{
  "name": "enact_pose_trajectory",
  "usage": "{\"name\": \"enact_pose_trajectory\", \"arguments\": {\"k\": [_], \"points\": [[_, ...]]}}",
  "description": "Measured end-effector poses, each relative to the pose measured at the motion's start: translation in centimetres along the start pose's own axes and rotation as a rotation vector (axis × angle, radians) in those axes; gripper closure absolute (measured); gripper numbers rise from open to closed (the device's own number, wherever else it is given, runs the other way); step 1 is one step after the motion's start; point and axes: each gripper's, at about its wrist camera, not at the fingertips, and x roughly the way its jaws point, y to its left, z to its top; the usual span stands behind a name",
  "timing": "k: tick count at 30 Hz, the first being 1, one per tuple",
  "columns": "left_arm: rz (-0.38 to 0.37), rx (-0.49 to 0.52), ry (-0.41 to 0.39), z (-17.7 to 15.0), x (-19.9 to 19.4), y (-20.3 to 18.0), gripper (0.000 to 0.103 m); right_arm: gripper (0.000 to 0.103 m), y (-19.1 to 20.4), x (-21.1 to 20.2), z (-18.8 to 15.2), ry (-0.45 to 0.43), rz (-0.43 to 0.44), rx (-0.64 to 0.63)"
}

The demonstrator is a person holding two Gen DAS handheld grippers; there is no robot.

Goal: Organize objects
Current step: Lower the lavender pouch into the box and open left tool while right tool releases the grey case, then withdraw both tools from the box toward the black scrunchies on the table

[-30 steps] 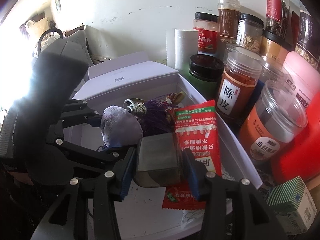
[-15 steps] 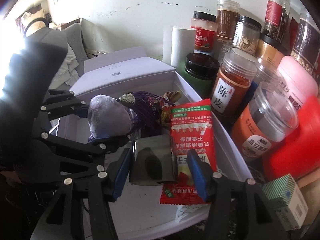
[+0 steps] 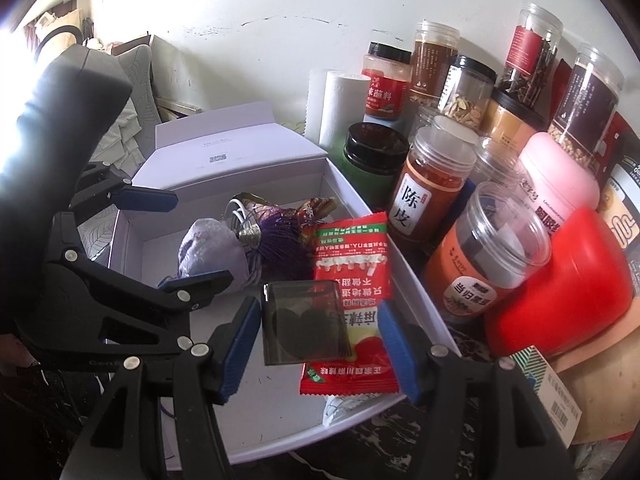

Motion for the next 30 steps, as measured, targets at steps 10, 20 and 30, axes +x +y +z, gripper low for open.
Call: {"name": "enact_pose_trajectory", "arguments": {"k": [10, 20, 30], "points": [[0.026, -0.031, -0.024, -0.2, -3.3, 0.6, 0.024, 0.036, 0.0, -2.6, 0.3, -0.035, -0.009, 0.015], [0.048, -0.05, -0.084, -0.6, -9.2, 0.8, 0.024, 0.036, 0.7, -7.4, 0.7, -0.1, -0.031, 0.014], [0.064, -0.091, -0.14, -1.4, -15.4, 1.0, 0.024, 0.036, 1.1, -13.0, 0.6, -0.165, -0.071, 0.014]]}}
